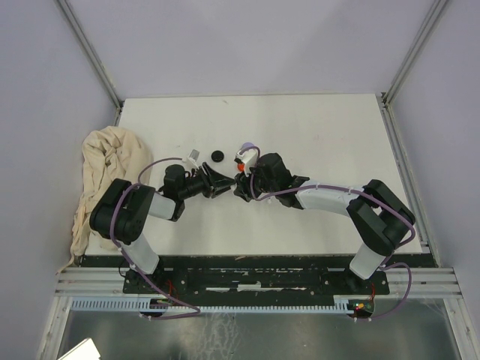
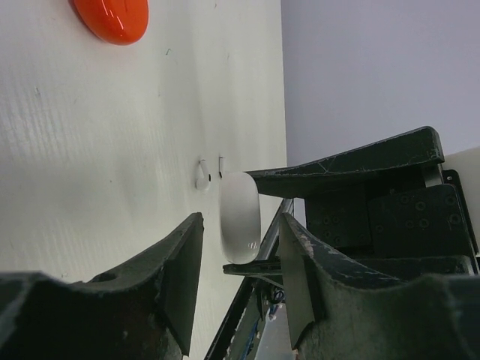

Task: Insert the wireless bluetooth earbuds into the charging case
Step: Pick up the charging case at the center of the board, then open the charging case.

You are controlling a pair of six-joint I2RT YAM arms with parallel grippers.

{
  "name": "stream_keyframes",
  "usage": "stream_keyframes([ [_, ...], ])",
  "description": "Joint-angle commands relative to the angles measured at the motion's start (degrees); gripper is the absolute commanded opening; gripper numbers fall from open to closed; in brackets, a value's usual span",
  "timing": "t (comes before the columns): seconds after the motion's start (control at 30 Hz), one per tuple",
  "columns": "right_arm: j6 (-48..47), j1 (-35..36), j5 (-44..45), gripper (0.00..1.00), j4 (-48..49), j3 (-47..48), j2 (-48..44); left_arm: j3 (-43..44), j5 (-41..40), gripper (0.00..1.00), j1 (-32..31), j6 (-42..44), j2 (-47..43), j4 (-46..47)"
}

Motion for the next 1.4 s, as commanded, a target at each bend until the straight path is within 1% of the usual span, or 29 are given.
stream_keyframes([
  [0.0,0.58,-0.17,-1.27,0.32,2.2,2.51,-2.02,1.73,0.64,0.5,-0.65,-0.23,0.66,4.19],
  [0.23,0.49,-0.19,-1.3,0.32,2.18,2.49,-2.1,1.6,0.69,0.43,-0.93,-0.44,0.72,4.84],
  [0.3,0.48,-0.24,-1.14,0.32,2.21,2.45,-2.1,1.59,0.67,0.38,-1.02,-0.45,0.75,4.94],
  [0.33,0.53,-0.21,-1.11,0.32,2.22,2.44,-2.09,1.63,0.65,0.35,-1.04,-0.4,0.71,5.01],
  [0.47,0.53,-0.17,-0.77,0.33,2.08,2.44,-2.09,1.38,0.58,0.17,-1.05,-0.57,0.79,5.82],
  [0.5,0.61,-0.17,-0.63,0.33,2.08,2.41,-2.17,1.27,0.56,0.14,-1.03,-0.69,0.72,6.17],
  [0.53,0.78,-0.18,0.06,0.42,2.0,2.4,-2.36,1.1,0.49,0.1,-1.09,-0.82,0.7,6.49],
  [0.6,1.42,-0.26,1.69,0.69,2.31,2.05,-3.61,1.03,0.18,0.06,-1.05,-0.94,0.63,6.69],
  [0.63,1.92,-0.26,2.73,0.77,2.79,1.53,-4.59,0.94,0.01,0.05,-1.07,-0.91,0.55,6.72],
  [0.67,2.33,-0.3,4.06,0.83,3.44,0.79,-5.82,0.77,-0.24,0.03,-1.04,-0.91,0.48,6.75],
  [0.73,3.14,-0.49,5.86,0.91,4.33,-0.61,-8.42,0.71,-0.29,0.03,-1.04,-0.88,0.46,6.78],
  [0.8,3.39,-0.73,7.07,0.95,3.16,-0.72,-10.62,0.81,-0.32,0.03,-1.04,-0.96,0.49,6.83],
  [0.9,3.29,-0.78,9.86,0.99,-0.66,0.43,-12.43,0.76,-0.32,0.03,-1.04,-0.92,0.2,6.79],
  [1.03,2.97,-0.87,13.1,1.0,-6.01,3.12,-11.77,0.68,-0.39,0.03,-1.05,-1.06,-0.39,6.8],
  [1.37,3.63,-0.87,15.01,1.0,-7.02,4.14,-6.57,0.23,0.43,0.03,-1.23,-2.11,-3.03,7.12],
])
